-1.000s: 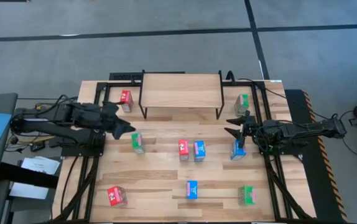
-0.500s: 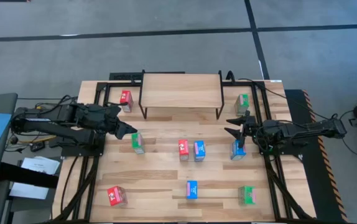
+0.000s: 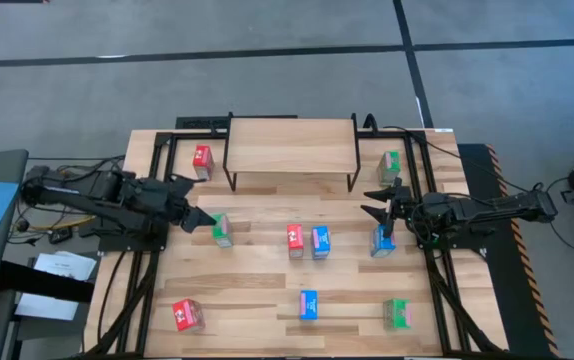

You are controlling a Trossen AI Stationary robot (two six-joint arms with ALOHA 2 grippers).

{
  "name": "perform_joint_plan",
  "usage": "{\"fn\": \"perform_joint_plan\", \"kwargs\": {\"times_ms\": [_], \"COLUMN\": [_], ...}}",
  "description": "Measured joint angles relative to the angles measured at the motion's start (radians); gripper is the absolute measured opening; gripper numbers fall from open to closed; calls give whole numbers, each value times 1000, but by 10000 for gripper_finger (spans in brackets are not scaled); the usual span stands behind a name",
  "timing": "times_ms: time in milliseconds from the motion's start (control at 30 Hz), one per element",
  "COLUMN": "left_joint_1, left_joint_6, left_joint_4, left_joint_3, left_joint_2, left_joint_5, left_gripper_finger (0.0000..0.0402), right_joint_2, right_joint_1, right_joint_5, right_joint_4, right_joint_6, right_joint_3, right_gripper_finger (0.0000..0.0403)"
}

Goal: Stack cereal on shelf
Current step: Put the middle left green cereal box on the shelf

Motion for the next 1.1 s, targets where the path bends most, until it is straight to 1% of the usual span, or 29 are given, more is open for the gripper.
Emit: {"fn": "perform_joint_plan", "kwargs": {"times_ms": [267, 567, 700, 900, 1100], "left_joint_1": [-95, -177, -193, -196, -195], "left_joint_6": [-143, -285, -345, -387, -389], "left_joint_4": [-30, -30, -30, -29, -52], "left_joint_3": [0, 0, 0, 0, 0], "left_joint_2": [2, 48, 83, 125, 154], "left_joint_5": [-35, -42, -43, -44, -128], "left_gripper_finger": [295, 295, 295, 295, 295], "right_joint_2": [0, 0, 0, 0, 0], "right_joint_1": [0, 0, 0, 0, 0], "right_joint_5": [0, 0, 0, 0, 0], "right_joint_4": [0, 0, 0, 0, 0], "right_joint_6": [0, 0, 0, 0, 0], "right_joint_3": [0, 0, 0, 0, 0], "right_gripper_finger": [240, 240, 240, 240, 240]}}
